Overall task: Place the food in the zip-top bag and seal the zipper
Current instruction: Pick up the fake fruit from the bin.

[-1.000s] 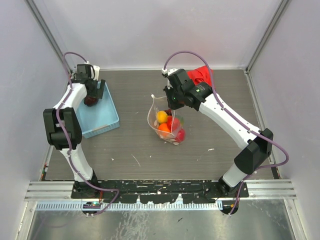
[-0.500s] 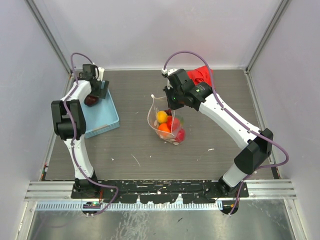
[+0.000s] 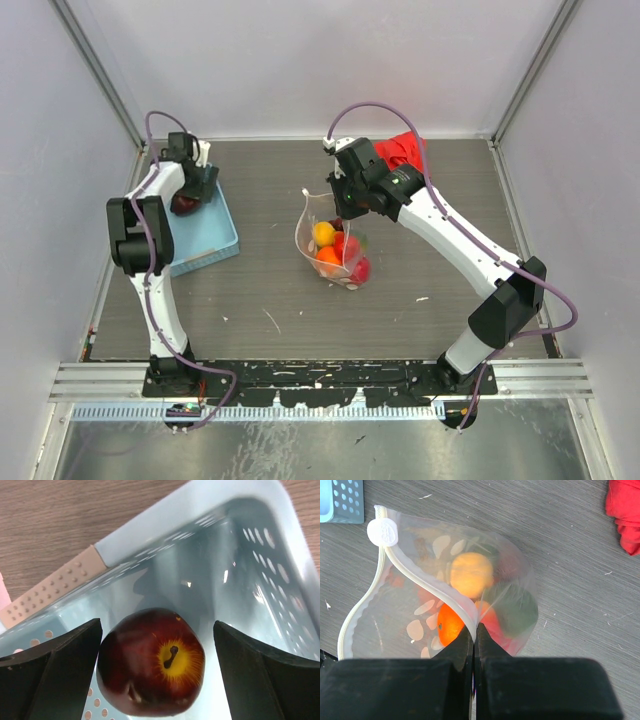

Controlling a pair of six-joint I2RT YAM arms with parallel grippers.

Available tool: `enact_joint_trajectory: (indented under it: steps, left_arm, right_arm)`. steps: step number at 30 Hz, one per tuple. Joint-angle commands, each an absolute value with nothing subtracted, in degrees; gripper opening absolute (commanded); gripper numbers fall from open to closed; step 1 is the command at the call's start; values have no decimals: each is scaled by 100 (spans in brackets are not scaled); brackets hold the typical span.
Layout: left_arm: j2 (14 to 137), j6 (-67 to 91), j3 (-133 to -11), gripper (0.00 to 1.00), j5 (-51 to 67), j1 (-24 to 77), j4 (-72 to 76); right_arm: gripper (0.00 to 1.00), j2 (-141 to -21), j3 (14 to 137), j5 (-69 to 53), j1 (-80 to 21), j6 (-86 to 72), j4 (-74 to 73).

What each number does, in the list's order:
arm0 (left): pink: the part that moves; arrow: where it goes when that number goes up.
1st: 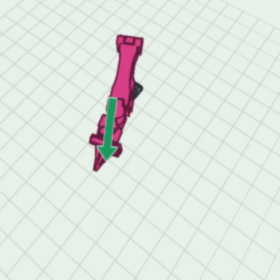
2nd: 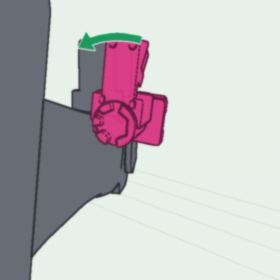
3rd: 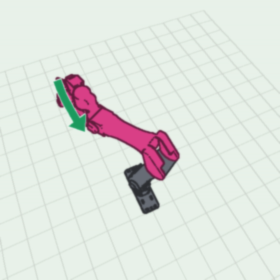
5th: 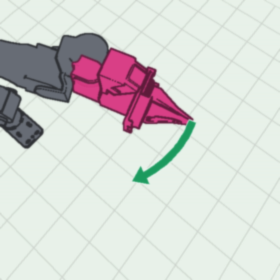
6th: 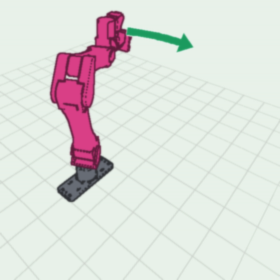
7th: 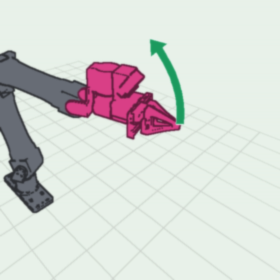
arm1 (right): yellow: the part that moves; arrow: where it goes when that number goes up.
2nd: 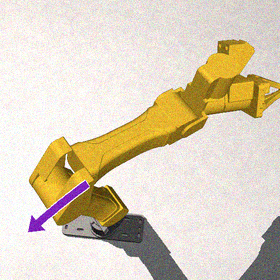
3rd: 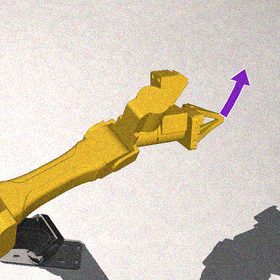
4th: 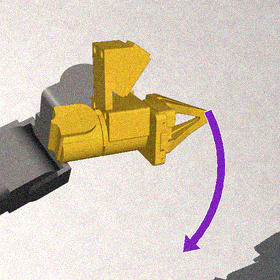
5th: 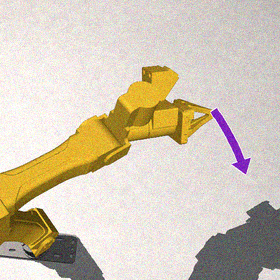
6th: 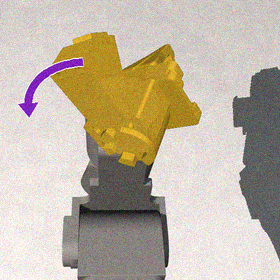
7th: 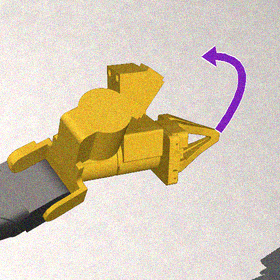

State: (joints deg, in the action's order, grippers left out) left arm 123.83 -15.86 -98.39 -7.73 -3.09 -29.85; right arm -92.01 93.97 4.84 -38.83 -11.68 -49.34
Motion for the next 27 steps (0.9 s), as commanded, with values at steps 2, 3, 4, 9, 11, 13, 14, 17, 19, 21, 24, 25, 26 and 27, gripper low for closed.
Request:
enact_joint_trajectory:
  steps: [2, 3, 4, 9, 11, 13, 14, 17, 19, 21, 24, 25, 26, 27]
  left_arm:
    - [12489, -1453, -10051, 93, -839, -382, -3207]
    - [12495, -1432, -10043, 93, -840, -393, -3223]
    - [12495, -1405, -10030, 93, -850, -392, -3240]
    - [12442, -1276, -9985, 88, -793, -415, -3341]
    - [12386, -1214, -9972, 79, -713, -420, -3375]
    - [12285, -1127, -9978, 76, -643, -417, -3421]
    - [12235, -1062, -9966, 75, -597, -415, -3464]
    - [12036, -762, -9952, 69, -480, -413, -3660]
    - [11866, -549, -9918, 68, -402, -413, -3768]
    - [11670, -309, -9874, 67, -252, -413, -3868]
    - [11372, 92, -9849, 67, -24, -417, -4037]
    - [11235, 233, -9833, 66, 68, -414, -4069]
    - [11139, 370, -9823, 66, 181, -415, -4121]
    - [11056, 502, -9820, 66, 282, -413, -4175]
  right_arm:
    - [0, -9154, 9501, 494, -3903, -1136, -4843]
    - [0, -9158, 9501, 494, -3902, -1135, -4843]
    - [0, -9158, 9508, 492, -3902, -1136, -4843]
    - [0, -9150, 9510, 505, -3904, -1139, -4843]
    - [0, -9137, 9510, 497, -3903, -1136, -4833]
    - [0, -9132, 9514, 501, -3902, -1135, -4834]
    - [0, -9125, 9510, 501, -3902, -1138, -4830]
    - [0, -9130, 9522, 501, -3909, -1141, -4816]
    - [0, -9132, 9542, 494, -3904, -1147, -4810]
    - [0, -9132, 9558, 492, -3904, -1146, -4808]
    - [0, -9125, 9571, 484, -3903, -1151, -4808]
    - [0, -9117, 9579, 477, -3906, -1159, -4812]
    - [0, -9106, 9584, 473, -3910, -1162, -4816]
    - [0, -9095, 9588, 474, -3907, -1168, -4824]
